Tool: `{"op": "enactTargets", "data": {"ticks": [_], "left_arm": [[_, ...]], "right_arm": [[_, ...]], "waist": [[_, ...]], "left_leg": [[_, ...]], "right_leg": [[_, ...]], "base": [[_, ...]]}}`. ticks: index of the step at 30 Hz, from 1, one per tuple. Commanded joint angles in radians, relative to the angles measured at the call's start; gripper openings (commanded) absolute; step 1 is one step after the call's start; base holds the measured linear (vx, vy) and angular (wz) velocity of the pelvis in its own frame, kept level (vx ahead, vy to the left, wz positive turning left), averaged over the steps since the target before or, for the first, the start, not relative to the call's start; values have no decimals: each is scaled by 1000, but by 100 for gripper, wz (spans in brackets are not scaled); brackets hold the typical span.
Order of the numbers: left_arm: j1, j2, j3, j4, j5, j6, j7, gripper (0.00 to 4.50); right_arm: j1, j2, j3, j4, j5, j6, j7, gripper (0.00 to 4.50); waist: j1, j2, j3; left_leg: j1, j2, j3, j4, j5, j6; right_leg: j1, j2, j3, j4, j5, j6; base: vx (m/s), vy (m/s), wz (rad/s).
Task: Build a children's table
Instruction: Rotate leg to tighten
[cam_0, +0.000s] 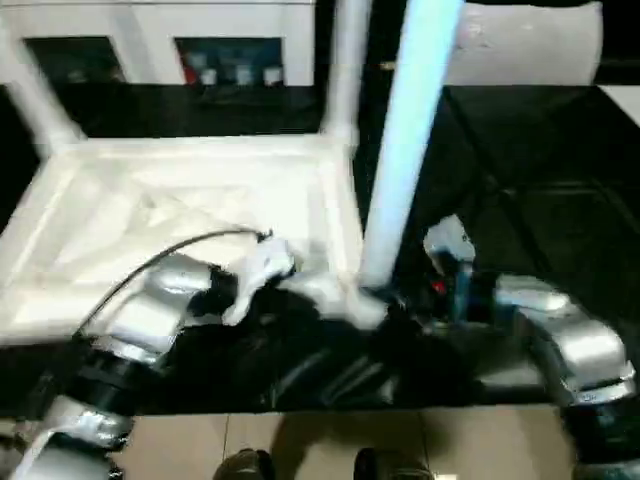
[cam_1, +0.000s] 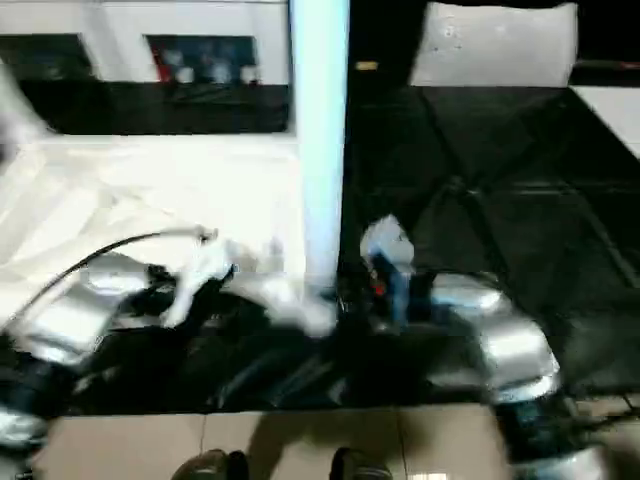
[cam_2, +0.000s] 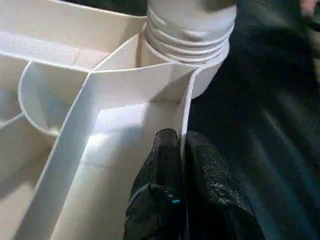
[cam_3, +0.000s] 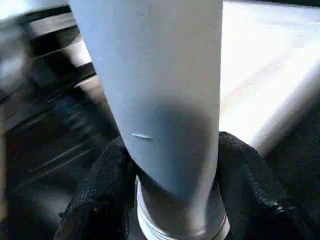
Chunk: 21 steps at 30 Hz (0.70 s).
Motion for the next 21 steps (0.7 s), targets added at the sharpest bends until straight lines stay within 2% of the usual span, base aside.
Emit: {"op": "enactTargets", "data": {"ticks": [1, 2, 3, 4, 5, 6, 7, 8, 9, 11, 12, 13, 14, 16, 17, 18, 20, 21], "left_arm": [[-50, -120, -15, -32, -24, 37, 145, 0], [-54, -132, -15, -29, -19, 44, 161, 0], [-76, -184, -5, 5, -2, 67, 241, 0], [-103, -238, 16, 54, 21, 74, 347, 0], [-110, -250, 21, 65, 25, 76, 369, 0], [-116, -263, 27, 72, 31, 86, 391, 0], [-122, -269, 27, 79, 40, 80, 407, 0], [-130, -279, 27, 88, 56, 75, 433, 0], [-137, -282, 15, 96, 76, 61, 439, 0], [-141, -276, -3, 102, 96, 45, 430, 0], [-137, -260, -18, 101, 110, 36, 415, 0], [-134, -252, -25, 99, 117, 34, 410, 0], [-127, -238, -33, 94, 121, 29, 395, 0], [-115, -218, -34, 86, 113, 21, 369, 0], [-107, -201, -36, 81, 109, 13, 349, 0], [-100, -191, -38, 77, 108, 7, 338, 0], [-90, -166, -40, 76, 106, -18, 307, 0], [-85, -153, -41, 76, 103, -31, 290, 0]], "right_arm": [[11, 119, 147, -24, 14, 76, -59, 200], [10, 137, 147, -23, 7, 85, -85, 200], [-10, 218, 136, 20, -29, 88, -202, 199], [-42, 297, 126, 91, -74, 57, -325, 199], [-53, 317, 118, 114, -85, 49, -362, 199], [-61, 341, 107, 129, -96, 49, -405, 199], [-70, 360, 96, 145, -98, 45, -431, 199], [-82, 391, 79, 166, -102, 41, -471, 199], [-93, 419, 62, 187, -115, 31, -519, 199], [-97, 442, 41, 198, -117, 17, -539, 199], [-93, 435, 38, 188, -122, -5, -526, 199], [-91, 433, 39, 181, -137, -16, -526, 255], [-83, 424, 36, 167, -149, -30, -522, 255], [-70, 397, 30, 149, -145, -60, -495, 271], [-59, 374, 24, 132, -138, -78, -472, 278], [-51, 359, 20, 122, -135, -92, -461, 304], [-33, 325, 4, 95, -120, -115, -420, 304], [-23, 304, -5, 79, -110, -119, -396, 324]], "waist": [[4, -6, -38], [-2, -6, -35], [-4, 0, -31], [-13, -2, -29], [-15, -2, -28], [-18, -6, -27], [-18, -5, -27], [-17, -2, -29], [-20, 2, -32], [-17, 3, -34], [-17, 5, -36], [-15, 6, -37], [-14, 9, -39], [-10, 7, -44], [-9, 7, -44], [-6, 6, -46], [-3, 5, -49], [-3, 3, -50]], "left_leg": [[11, 70, -38, -91, -285, 0], [15, 66, -40, -89, -315, -3], [18, 64, -40, -88, -324, -2], [20, 62, -39, -88, -336, -5], [22, 59, -40, -87, -346, -13], [25, 55, -46, -88, -366, -14], [25, 55, -46, -88, -364, -12], [25, 58, -45, -91, -343, -2], [17, 62, -42, -101, -299, 8], [16, 65, -41, -103, -279, 15], [16, 67, -38, -103, -266, 19], [14, 69, -36, -102, -249, 23], [14, 69, -35, -101, -236, 25], [14, 67, -29, -96, -191, 44], [12, 67, -28, -95, -181, 50], [10, 67, -27, -93, -151, 64], [9, 67, -26, -90, -112, 86], [7, 68, -24, -88, -88, 104]], "right_leg": [[33, -99, 60, -91, -480, -173], [29, -101, 60, -100, -527, -158], [24, -102, 62, -106, -557, -143], [16, -98, 61, -112, -584, -131], [14, -99, 58, -114, -608, -125], [17, -100, 54, -121, -656, -101], [18, -101, 54, -122, -660, -93], [17, -102, 58, -123, -627, -91], [25, -96, 58, -117, -524, -105], [26, -95, 61, -112, -455, -117], [30, -94, 62, -105, -393, -136], [33, -95, 64, -100, -338, -153], [35, -95, 65, -96, -306, -165], [41, -97, 65, -89, -218, -198], [43, -98, 66, -88, -203, -203], [49, -99, 65, -83, -167, -212], [53, -98, 63, -77, -116, -229], [55, -98, 63, -74, -81, -244]], "base": [[0, 0, 0], [0, 0, 0], [0, 0, 0], [0, 0, 0], [0, 0, 0], [0, 0, 0], [0, 0, 0], [0, 0, 0], [0, 0, 0], [0, 0, 0], [0, 0, 0], [0, 0, 0], [0, 0, 0], [0, 0, 0], [0, 0, 0], [0, 0, 0], [0, 0, 0], [0, 0, 0]]}}
